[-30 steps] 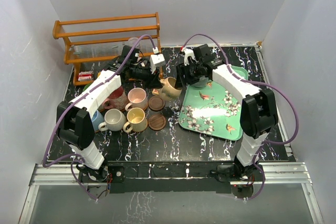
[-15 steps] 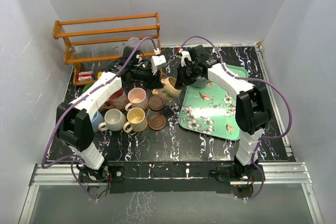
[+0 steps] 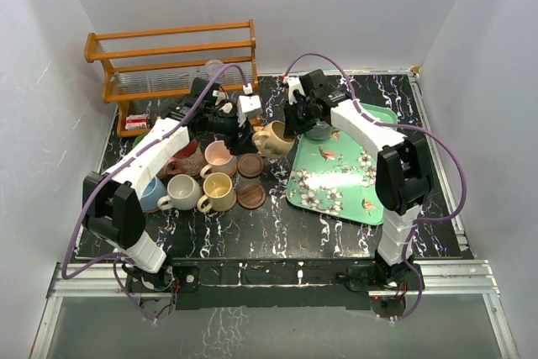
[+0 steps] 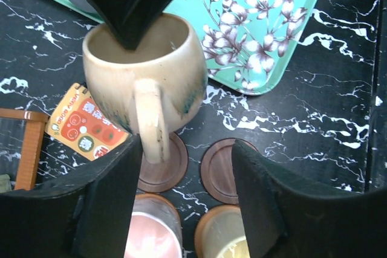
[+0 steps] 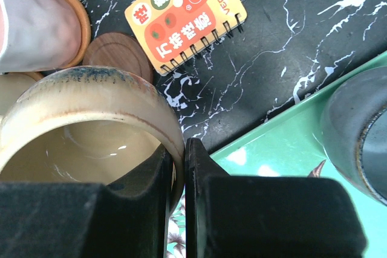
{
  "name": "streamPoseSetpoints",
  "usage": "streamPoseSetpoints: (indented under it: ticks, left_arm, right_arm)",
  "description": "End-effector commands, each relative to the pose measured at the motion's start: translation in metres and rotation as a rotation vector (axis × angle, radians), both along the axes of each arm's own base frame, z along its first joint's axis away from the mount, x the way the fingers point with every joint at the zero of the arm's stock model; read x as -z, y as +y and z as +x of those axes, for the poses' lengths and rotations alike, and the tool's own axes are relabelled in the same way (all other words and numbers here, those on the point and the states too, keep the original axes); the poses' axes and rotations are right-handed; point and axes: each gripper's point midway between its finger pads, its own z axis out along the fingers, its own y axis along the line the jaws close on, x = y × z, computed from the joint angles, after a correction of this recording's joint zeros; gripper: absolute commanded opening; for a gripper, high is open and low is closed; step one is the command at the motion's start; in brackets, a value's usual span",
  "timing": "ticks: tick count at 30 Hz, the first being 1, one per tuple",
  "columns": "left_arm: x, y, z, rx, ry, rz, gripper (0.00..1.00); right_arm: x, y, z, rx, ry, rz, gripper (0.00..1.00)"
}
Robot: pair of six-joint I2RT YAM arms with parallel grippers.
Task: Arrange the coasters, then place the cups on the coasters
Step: Place the cup on the coaster.
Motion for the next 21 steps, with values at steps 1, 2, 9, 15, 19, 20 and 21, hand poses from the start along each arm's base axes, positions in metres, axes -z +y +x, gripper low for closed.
streamPoseSetpoints:
  ticks: [1, 2, 9, 15, 19, 20, 21]
  left_arm:
    - [-0.027, 0.010, -0.022, 0.036, -0.037, -0.003, 0.61]
    - [-0.028, 0.013, -0.021, 0.020, -0.042, 0.011, 0.63]
    - [-0.047, 0.053, 0.011, -0.222, -0.044, 0.001, 0.69]
    - [-0.072, 0.090, 0.041, -0.411, -0.041, -0.087, 0.73]
    - [-0.084, 0.116, 0.059, -0.540, -0.041, -0.137, 0.77]
    - [-0.087, 0.122, 0.063, -0.568, -0.040, -0.145, 0.77]
    - [-0.088, 0.127, 0.067, -0.595, -0.041, -0.152, 0.78]
  right_arm:
    - [-0.054, 0.003, 0.036, 0.019, -0.208, 0.043, 0.00]
    - [-0.055, 0.002, 0.038, 0.019, -0.223, 0.035, 0.00]
    - [-0.064, 0.002, 0.043, 0.003, -0.338, -0.011, 0.00]
    - [-0.071, 0.014, 0.040, -0.055, -0.447, -0.058, 0.00]
    - [-0.070, 0.028, 0.034, -0.120, -0.495, -0.096, 0.00]
    - [-0.068, 0.031, 0.032, -0.134, -0.500, -0.105, 0.00]
    - [-0.069, 0.035, 0.031, -0.142, -0.509, -0.112, 0.00]
